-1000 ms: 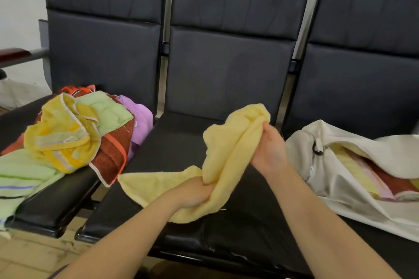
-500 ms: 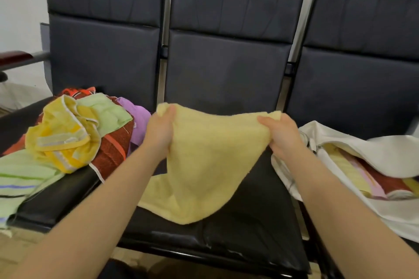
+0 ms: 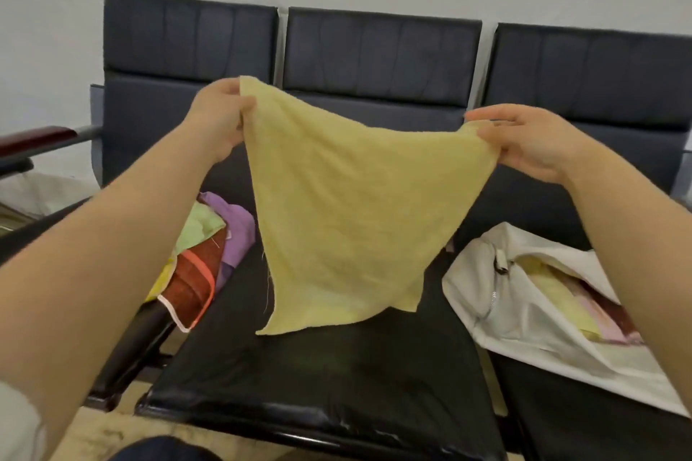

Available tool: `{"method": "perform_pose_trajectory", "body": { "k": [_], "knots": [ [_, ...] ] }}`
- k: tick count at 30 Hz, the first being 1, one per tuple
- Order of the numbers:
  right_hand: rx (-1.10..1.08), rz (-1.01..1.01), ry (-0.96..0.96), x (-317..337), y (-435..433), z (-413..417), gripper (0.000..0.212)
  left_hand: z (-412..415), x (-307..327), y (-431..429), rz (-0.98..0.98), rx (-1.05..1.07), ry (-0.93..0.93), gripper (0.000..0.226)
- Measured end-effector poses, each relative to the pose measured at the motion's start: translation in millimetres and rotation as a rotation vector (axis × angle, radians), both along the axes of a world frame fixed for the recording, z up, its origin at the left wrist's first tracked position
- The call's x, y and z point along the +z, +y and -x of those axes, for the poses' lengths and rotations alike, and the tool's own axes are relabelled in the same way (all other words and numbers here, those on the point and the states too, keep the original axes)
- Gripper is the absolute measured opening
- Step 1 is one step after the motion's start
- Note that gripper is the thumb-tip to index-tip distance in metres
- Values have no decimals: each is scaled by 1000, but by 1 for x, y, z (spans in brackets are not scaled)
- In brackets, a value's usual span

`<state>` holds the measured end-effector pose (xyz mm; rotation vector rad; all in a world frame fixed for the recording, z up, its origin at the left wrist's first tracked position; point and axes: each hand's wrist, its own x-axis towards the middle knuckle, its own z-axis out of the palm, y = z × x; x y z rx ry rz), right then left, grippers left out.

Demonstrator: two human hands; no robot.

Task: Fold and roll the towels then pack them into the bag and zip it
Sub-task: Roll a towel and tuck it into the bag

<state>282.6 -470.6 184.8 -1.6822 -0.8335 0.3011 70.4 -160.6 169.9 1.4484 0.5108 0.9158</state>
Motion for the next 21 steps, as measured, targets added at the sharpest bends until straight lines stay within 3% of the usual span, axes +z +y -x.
{"method": "perform_pose_trajectory", "body": {
  "k": [3,5,7,9,11,13,15,17,19,21],
  "knots": [
    [-264,329,-340,9,-5,-4,18,6,10,5,-295,19,184,38],
    [-472,341,-441,8,-2,-8,20,4,13,6,-333,125,250,38],
    [-505,42,-128,8,1,-6,31,3,18,2,-218,151,201,36],
    [-310,-254,215,5,3,2,47,6,18,-1,-60,24,107,33],
    [-132,-314,246,-4,4,6,55,10,13,-2,4,-128,41,35],
    [-139,-83,-65,-11,3,11,54,15,7,0,-124,-202,134,45],
    [-271,337,-562,-15,1,8,42,17,-1,4,-459,-135,416,49],
    [-318,561,-856,-19,1,4,26,18,-7,8,-770,22,722,31],
    [-346,506,-856,-19,2,5,19,19,-10,9,-862,79,877,15],
    [-399,391,-772,-15,4,10,19,16,-11,8,-881,116,934,14]
  ]
}}
